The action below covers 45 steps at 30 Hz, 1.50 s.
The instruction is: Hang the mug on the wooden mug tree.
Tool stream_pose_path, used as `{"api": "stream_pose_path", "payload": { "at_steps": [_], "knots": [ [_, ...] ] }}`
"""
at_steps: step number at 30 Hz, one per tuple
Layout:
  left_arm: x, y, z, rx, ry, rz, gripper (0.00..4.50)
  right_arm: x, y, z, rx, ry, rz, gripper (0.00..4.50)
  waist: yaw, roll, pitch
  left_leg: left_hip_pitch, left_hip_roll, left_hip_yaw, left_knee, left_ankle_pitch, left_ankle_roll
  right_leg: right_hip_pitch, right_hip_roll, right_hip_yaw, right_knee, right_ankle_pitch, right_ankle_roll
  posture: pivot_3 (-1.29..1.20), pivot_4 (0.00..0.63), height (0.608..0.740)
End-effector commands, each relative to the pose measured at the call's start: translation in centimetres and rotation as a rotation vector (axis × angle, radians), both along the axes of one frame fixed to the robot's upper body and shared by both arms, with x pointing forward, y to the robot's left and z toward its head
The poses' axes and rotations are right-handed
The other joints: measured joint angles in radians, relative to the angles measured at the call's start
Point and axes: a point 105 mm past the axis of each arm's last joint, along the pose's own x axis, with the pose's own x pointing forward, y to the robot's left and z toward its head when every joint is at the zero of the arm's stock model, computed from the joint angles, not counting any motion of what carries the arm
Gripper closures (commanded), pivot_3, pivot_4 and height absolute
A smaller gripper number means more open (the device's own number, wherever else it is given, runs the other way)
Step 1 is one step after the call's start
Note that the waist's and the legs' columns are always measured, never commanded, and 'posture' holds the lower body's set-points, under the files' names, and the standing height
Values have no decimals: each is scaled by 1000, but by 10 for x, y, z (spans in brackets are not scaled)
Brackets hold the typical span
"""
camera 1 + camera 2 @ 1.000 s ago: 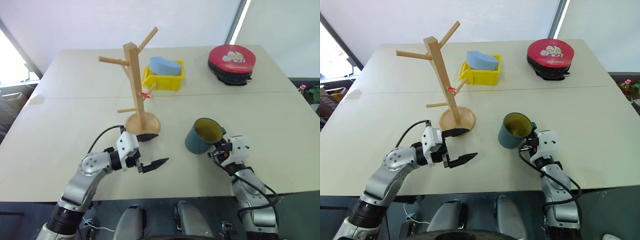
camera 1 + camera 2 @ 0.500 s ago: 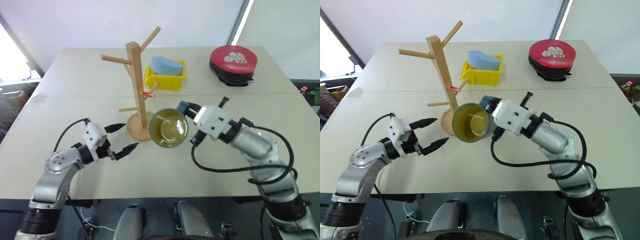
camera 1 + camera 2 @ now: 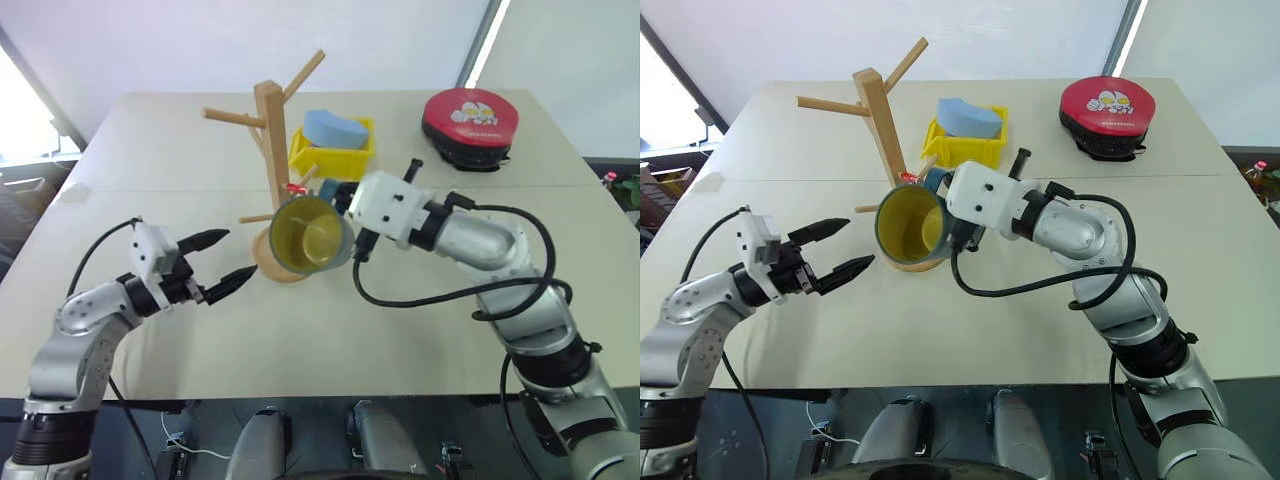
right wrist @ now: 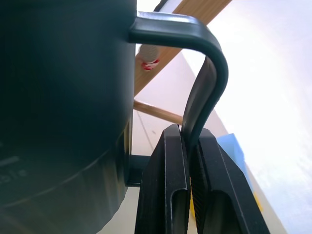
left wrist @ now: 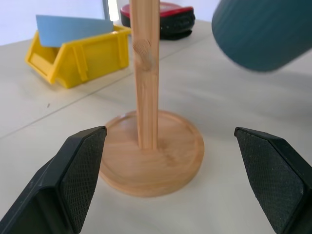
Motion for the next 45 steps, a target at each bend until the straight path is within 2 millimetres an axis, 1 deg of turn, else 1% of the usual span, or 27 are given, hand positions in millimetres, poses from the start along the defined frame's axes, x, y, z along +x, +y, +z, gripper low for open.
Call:
{"api": "stream_pose_path", "payload": {
  "at_steps": [1,8,17,26,31,37,40,41,42,43,44,45],
  "knots": [
    [-3,1,23,-12,-59,-9,0,-2,7,17,8,-66,15,4477,-1,0,0,-1,0,0,0,0,0,-1,0,0,0,0,0,0,150,740],
    [-6,4,39,-36,-68,-21,0,-2,15,21,-6,-71,27,4477,-1,0,0,-2,-1,0,0,0,0,-2,-1,-1,0,0,0,0,150,740],
    [-7,2,43,-42,-70,-33,0,7,21,23,-33,-62,16,4477,-1,0,0,-2,-1,0,0,0,-1,-2,-1,-1,0,0,0,0,150,740],
    [-12,-1,58,-91,-79,-66,0,16,24,20,-54,-49,-30,4477,-2,0,0,-2,-1,0,0,1,-1,-3,-1,-1,0,0,0,0,150,740],
    [-14,-3,66,-108,-91,-73,0,18,25,14,-72,-40,-28,4477,-2,0,0,-2,-1,0,0,1,-2,-3,-1,-1,1,0,0,0,150,740],
    [-14,-4,67,-109,-90,-73,0,20,25,12,-74,-51,-31,4477,-2,0,0,-2,-1,0,0,1,-3,-3,-1,-1,1,0,0,0,150,740],
    [-13,-4,67,-110,-90,-73,0,19,25,14,-59,-51,-29,3505,-2,0,0,-2,-1,0,0,2,-3,-3,0,-1,1,0,0,0,150,740],
    [-13,-4,67,-110,-89,-73,0,19,25,15,-59,-57,-29,3036,-3,0,0,-2,-1,0,0,2,-3,-3,0,-1,1,0,0,0,150,740],
    [-13,-4,67,-111,-89,-72,0,20,25,17,-59,-68,-31,2342,-3,0,0,-2,-1,0,0,2,-3,-3,0,-1,1,0,0,0,150,740],
    [-12,-4,67,-110,-89,-72,0,20,25,19,-57,-80,-33,2164,-3,0,0,-2,-1,0,0,2,-3,-3,0,-1,2,0,0,0,150,740],
    [-12,-4,66,-110,-89,-72,0,20,24,22,-53,-89,-33,1657,-3,0,0,-2,-1,0,0,2,-3,-3,0,-1,2,0,0,0,150,740],
    [-11,-4,66,-110,-88,-72,0,19,23,24,-50,-97,-33,1657,-3,0,0,-2,-1,0,0,2,-3,-3,0,-1,2,0,0,0,150,740]
  ]
}}
